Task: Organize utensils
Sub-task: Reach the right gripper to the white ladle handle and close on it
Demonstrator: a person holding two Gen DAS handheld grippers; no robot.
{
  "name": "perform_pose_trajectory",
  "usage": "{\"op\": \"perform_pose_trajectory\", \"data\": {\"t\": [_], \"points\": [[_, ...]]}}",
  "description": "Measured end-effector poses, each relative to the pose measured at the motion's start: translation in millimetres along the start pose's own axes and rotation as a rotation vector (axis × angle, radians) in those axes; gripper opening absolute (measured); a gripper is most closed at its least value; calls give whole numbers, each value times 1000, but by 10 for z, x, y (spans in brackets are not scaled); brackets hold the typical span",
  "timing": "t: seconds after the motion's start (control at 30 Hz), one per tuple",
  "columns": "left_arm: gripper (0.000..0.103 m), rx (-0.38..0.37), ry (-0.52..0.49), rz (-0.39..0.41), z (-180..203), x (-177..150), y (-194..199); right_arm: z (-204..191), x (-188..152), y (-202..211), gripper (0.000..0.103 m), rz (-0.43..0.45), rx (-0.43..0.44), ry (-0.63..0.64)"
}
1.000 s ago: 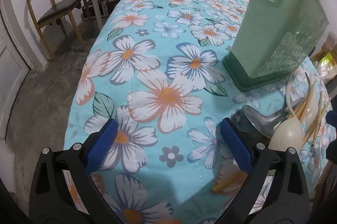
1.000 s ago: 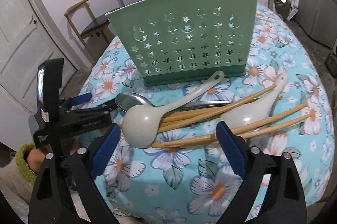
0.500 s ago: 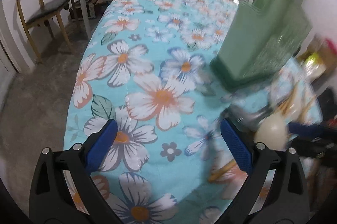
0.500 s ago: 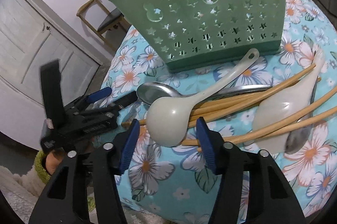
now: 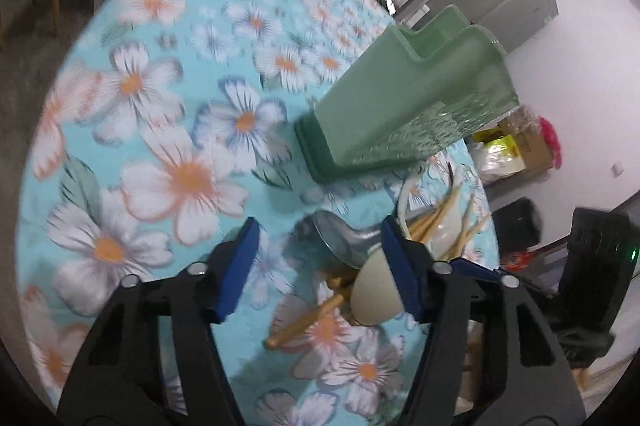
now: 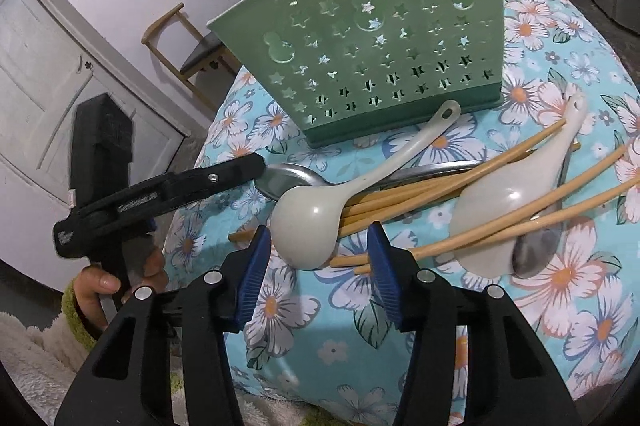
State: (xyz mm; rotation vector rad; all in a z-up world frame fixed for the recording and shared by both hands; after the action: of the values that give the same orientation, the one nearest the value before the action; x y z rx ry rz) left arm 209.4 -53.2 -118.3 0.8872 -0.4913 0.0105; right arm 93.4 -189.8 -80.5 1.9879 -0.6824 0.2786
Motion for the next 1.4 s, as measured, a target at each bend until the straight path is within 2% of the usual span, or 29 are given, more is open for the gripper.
{"op": "perform_pose_trajectory", "data": {"t": [0.03,0.07,0.17,0.3,0.37,0.47,0.83,1.0,1.17,1.3,1.4], "points": [[52,-27,23,-20,0,2,-31,3,-4,12,49,3,1,1],[47,-49,47,-37,0,5,-60,4,-9,32,49,6,2,0],[40,-79,88,-71,-17,15,-113,-7,-21,57,49,13,13,-2],[25,-63,117,-110,-33,29,-229,-8,-56,120,49,18,25,-2],[11,-66,133,-118,-54,36,-247,-19,-62,130,48,22,30,-1],[2,-67,147,-106,-88,46,-205,-35,-65,158,47,25,44,2],[2,32,121,-24,-289,77,80,-9,16,-122,46,-21,103,-73],[2,48,96,-6,-318,47,89,7,17,-305,38,-64,130,-136],[3,63,67,5,-310,32,90,22,-84,-428,34,-106,150,-188],[3,64,65,7,-320,24,83,9,-102,-487,26,-116,183,-219],[3,65,60,8,-320,23,76,-37,-76,-459,26,-108,213,-216]]}}
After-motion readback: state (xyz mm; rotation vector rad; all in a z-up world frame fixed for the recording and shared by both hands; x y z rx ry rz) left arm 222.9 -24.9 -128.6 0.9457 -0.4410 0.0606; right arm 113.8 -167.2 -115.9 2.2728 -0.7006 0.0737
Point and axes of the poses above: each gripper's, at about its wrist camera, not at the fingertips, and y roughly against the way its jaws point, z to its right, x to its top, the point moved 5 cm from there along -y, roughly the way its jaws point, and after that the axes turned 5 degrees about x, right-handed, at the moved point
